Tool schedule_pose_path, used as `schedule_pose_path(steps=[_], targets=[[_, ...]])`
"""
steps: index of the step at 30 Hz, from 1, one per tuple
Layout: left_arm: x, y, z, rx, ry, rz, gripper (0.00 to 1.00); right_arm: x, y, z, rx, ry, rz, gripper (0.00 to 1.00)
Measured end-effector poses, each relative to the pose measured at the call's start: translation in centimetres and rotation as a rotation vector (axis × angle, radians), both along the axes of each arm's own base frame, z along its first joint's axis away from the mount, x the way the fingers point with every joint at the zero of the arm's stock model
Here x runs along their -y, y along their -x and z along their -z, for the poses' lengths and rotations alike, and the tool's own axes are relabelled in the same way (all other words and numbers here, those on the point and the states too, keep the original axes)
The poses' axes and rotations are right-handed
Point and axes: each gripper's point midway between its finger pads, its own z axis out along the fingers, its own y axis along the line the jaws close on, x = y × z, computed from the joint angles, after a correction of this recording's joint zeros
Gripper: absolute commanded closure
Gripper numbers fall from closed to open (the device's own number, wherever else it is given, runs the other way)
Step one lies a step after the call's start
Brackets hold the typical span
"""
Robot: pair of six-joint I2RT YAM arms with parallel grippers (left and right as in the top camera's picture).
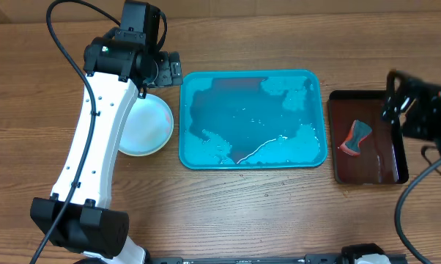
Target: Clean dirty plates on tray and stack at the side
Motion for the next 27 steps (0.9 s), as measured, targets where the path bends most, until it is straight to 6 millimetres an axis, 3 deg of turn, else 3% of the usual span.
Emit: schedule_pose_path(steps=[5, 11, 19, 25, 27], targets=[[0.0, 0.0, 0.0, 0.0, 0.0, 0.0, 0.0, -0.3, -3.5, -0.9, 0.173, -0.017, 0.006, 0.0], [0.0, 0.0, 0.0, 0.0, 0.0, 0.0, 0.0, -1.1, -5.8, 2.7, 0.3, -0.013, -0.036, 0.0], [0.0, 0.0, 0.0, 0.0, 0.0, 0.0, 0.0, -2.2, -3.2, 10.5, 0.458, -0.014, -0.14, 0.0], [0.0, 0.0, 0.0, 0.0, 0.0, 0.0, 0.0, -2.4, -0.7, 18.0, 0.553, -0.015, -0.171, 0.0], [0.0, 0.0, 0.0, 0.0, 0.0, 0.0, 0.0, -2.4, -0.1, 19.2, 0.592, -0.013, -0.171, 0.0]])
